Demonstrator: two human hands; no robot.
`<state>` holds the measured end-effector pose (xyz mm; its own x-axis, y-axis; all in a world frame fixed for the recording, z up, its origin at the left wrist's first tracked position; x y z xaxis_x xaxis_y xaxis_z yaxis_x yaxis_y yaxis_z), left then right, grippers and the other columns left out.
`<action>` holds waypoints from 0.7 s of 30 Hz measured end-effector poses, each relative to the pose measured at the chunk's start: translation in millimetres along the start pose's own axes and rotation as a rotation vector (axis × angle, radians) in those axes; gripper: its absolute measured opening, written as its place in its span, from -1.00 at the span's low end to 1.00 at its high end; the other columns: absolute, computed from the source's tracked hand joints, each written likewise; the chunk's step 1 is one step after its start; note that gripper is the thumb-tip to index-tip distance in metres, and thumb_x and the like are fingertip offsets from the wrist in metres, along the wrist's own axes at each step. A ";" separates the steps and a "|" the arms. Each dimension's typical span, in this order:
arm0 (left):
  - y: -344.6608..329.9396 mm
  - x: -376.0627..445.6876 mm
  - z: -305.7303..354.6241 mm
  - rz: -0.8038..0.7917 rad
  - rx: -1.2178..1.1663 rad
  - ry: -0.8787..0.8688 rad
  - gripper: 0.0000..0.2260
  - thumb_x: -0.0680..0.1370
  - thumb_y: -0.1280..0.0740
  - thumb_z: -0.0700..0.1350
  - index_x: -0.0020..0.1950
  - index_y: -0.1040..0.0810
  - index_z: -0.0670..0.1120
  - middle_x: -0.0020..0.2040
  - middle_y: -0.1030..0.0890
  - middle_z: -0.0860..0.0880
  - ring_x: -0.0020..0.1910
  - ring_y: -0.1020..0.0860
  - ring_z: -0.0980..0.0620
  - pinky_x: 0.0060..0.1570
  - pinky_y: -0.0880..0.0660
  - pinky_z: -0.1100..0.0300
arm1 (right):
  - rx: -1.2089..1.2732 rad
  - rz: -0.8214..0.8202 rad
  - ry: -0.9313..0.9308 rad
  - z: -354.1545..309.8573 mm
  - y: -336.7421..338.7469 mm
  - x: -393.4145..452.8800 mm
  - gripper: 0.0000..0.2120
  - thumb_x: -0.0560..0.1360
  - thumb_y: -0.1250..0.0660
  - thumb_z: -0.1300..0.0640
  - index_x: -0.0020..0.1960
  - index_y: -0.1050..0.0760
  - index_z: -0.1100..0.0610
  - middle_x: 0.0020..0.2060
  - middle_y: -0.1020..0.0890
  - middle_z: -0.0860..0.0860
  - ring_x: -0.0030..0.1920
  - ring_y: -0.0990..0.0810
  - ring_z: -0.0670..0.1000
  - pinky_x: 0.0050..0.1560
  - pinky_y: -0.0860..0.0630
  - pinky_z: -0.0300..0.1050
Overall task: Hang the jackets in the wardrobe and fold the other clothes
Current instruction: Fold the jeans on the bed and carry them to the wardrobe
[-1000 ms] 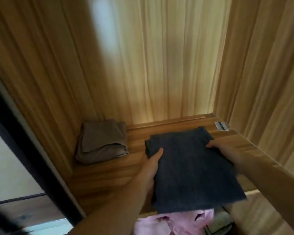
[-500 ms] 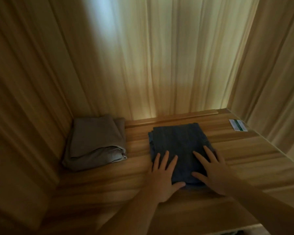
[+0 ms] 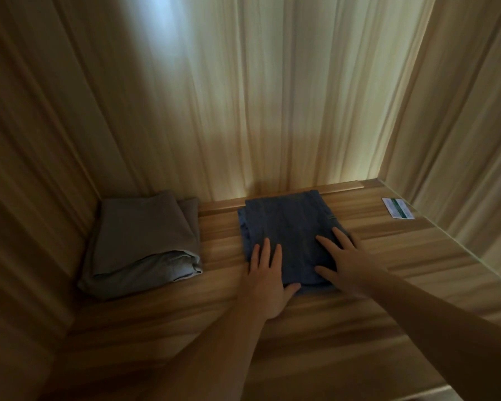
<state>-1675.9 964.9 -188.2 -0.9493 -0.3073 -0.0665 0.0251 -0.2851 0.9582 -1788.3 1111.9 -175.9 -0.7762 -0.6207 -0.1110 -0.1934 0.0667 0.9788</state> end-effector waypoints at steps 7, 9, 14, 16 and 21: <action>43.1 -30.8 21.7 0.025 0.059 -0.071 -0.36 0.56 -0.21 0.18 0.57 -0.05 0.08 0.60 0.04 -0.03 0.56 0.03 -0.10 0.49 -0.06 -0.06 | 0.010 0.039 -0.039 1.1 55.6 -59.1 -0.44 0.50 -0.23 -0.20 0.44 -0.22 -0.09 0.37 -0.40 -0.01 0.31 -0.42 0.08 0.28 -0.40 0.07; 64.4 -45.2 35.4 0.055 0.054 -0.103 -0.45 0.57 -0.20 0.14 0.53 -0.17 0.08 0.56 -0.12 -0.02 0.52 -0.10 -0.09 0.44 -0.15 -0.05 | 0.073 0.054 -0.047 5.6 78.5 -82.2 -0.49 0.50 -0.21 -0.22 0.41 -0.29 -0.10 0.32 -0.47 -0.04 0.29 -0.45 0.05 0.29 -0.38 0.02; 111.2 -81.9 67.5 0.086 0.029 -0.207 -0.65 0.55 -0.22 0.05 0.34 -0.44 0.06 0.27 -0.43 0.02 0.26 -0.41 -0.06 0.21 -0.41 -0.03 | -0.111 0.135 -0.010 16.0 129.6 -143.7 -0.50 0.44 -0.23 -0.26 0.31 -0.46 -0.07 0.54 -0.12 0.08 0.55 -0.02 0.14 0.49 -0.11 -0.01; 124.3 -92.0 79.8 0.074 0.024 -0.253 -0.67 0.55 -0.22 0.05 0.30 -0.46 0.06 0.25 -0.43 0.03 0.20 -0.43 -0.06 0.15 -0.44 -0.01 | -0.071 0.063 -0.066 22.9 135.9 -171.5 -0.48 0.45 -0.29 -0.21 0.36 -0.40 -0.06 0.53 -0.17 0.07 0.50 -0.15 0.08 0.39 -0.21 -0.16; 143.9 -122.7 125.6 0.149 0.044 -0.440 -0.73 0.55 -0.22 0.04 0.22 -0.49 0.06 0.19 -0.47 0.03 0.16 -0.45 -0.06 0.12 -0.43 -0.01 | 0.061 0.113 -0.298 38.0 148.0 -263.7 -0.42 0.46 -0.35 -0.16 0.42 -0.31 -0.04 0.25 -0.51 0.01 0.16 -0.53 0.01 0.11 -0.42 -0.18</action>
<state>-1595.2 1075.6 -7.2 -0.9794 0.0748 0.1878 0.1669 -0.2254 0.9599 -1635.0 1315.2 -8.4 -0.9348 -0.3507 -0.0564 -0.1245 0.1750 0.9767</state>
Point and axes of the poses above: each hand's wrist, its own x-axis towards the middle knuckle, its own y-axis out of the back of the hand, z = x × y, the point moved 7 cm from there along x, towards the middle knuckle
